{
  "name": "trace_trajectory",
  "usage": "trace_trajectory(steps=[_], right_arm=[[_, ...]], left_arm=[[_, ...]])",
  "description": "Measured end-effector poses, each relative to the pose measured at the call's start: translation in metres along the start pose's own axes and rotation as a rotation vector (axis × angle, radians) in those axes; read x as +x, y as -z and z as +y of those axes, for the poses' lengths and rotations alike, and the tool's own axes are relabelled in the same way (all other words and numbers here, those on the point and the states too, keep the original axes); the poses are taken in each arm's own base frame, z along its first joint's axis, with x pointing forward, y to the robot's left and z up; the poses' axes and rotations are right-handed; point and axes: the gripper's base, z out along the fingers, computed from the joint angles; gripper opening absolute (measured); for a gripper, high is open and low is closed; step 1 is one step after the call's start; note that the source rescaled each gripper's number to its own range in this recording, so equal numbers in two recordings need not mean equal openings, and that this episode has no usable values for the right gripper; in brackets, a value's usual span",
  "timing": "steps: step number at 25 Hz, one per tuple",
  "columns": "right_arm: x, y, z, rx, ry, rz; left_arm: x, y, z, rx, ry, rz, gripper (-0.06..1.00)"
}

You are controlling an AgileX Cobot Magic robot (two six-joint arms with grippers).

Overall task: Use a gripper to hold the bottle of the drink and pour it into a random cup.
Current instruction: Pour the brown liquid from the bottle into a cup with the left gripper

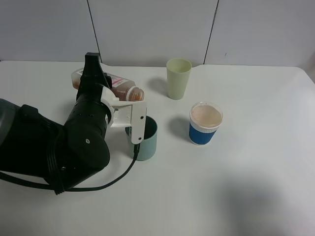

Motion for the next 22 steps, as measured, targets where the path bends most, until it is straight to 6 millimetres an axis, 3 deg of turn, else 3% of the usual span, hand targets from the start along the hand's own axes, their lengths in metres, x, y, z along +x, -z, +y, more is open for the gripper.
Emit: trace_trajectory(steps=[22], right_arm=[[0.0,0.0,0.0,0.0,0.0,0.0]], left_arm=[[0.0,0.0,0.0,0.0,-0.05,0.0,0.0]])
